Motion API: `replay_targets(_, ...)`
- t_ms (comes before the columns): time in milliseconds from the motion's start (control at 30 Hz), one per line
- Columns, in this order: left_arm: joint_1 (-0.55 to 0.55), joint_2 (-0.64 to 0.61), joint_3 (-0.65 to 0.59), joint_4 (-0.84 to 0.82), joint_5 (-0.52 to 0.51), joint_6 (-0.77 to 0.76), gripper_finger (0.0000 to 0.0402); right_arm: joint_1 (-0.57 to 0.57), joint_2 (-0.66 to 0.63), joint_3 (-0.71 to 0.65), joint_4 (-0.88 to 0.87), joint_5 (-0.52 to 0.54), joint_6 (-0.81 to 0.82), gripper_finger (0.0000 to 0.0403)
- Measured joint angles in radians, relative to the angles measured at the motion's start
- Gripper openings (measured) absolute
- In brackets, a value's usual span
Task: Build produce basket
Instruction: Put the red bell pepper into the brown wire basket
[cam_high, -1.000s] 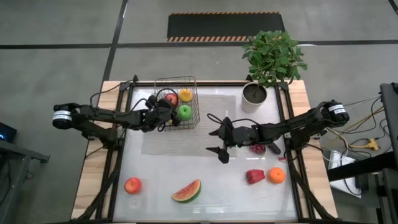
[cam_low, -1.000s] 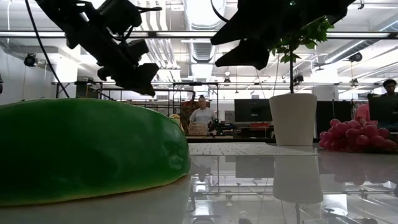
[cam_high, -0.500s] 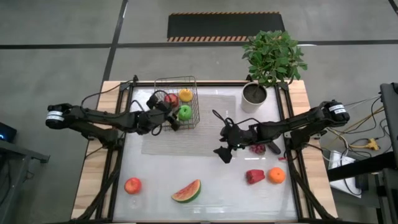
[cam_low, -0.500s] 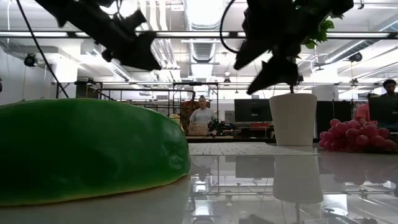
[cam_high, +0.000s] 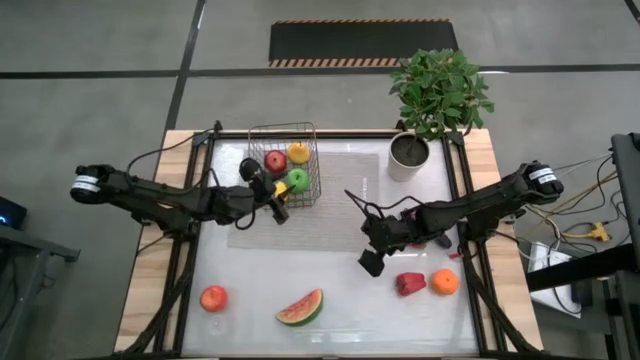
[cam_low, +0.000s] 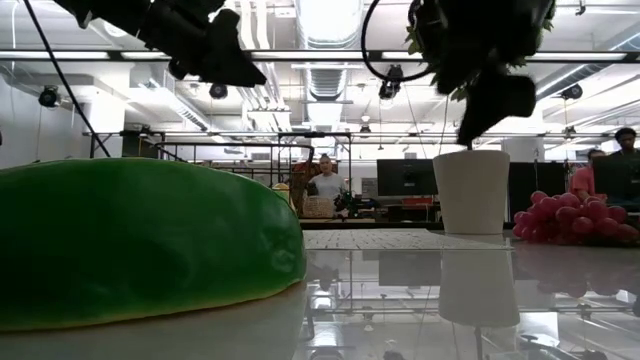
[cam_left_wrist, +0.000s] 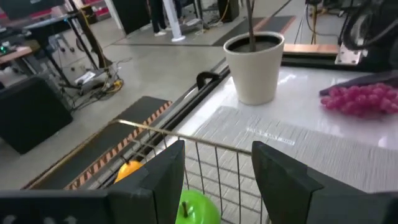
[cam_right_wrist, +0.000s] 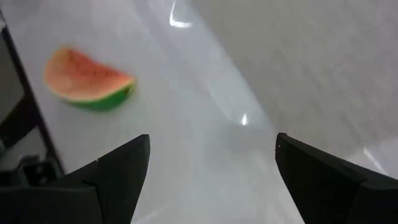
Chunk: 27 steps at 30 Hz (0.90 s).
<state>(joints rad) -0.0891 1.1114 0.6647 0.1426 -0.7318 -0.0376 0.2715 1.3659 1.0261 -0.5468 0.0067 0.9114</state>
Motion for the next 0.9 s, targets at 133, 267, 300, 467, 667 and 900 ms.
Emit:
replay_targets(133,0.001,0.0,0.0,0.006,0.0,0.015,0.017,0.033,0.0,0.059,-0.144,-0.033,0.062,0.0327)
replay_targets(267,0.001,0.0,0.0,0.007,0.0,0.019,0.017,0.071,0.0,0.128,-0.334,-0.034,0.177,0.0327)
replay_targets(300,0.001,0.0,0.0,0.006,0.0,0.019,0.017,0.082,0.0,0.143,-0.377,-0.033,0.215,0.0327)
replay_targets(467,-0.002,0.0,0.0,0.007,0.0,0.019,0.017,0.144,0.0,0.183,-0.521,-0.024,0.412,0.0327)
replay_targets(667,-0.003,0.0,0.0,0.007,0.0,0.02,0.017,0.224,0.0,0.178,-0.555,-0.033,0.615,0.0327)
replay_targets(900,-0.003,0.0,0.0,0.007,0.0,0.025,0.017,0.266,0.023,0.177,-0.557,-0.033,0.746,0.0327)
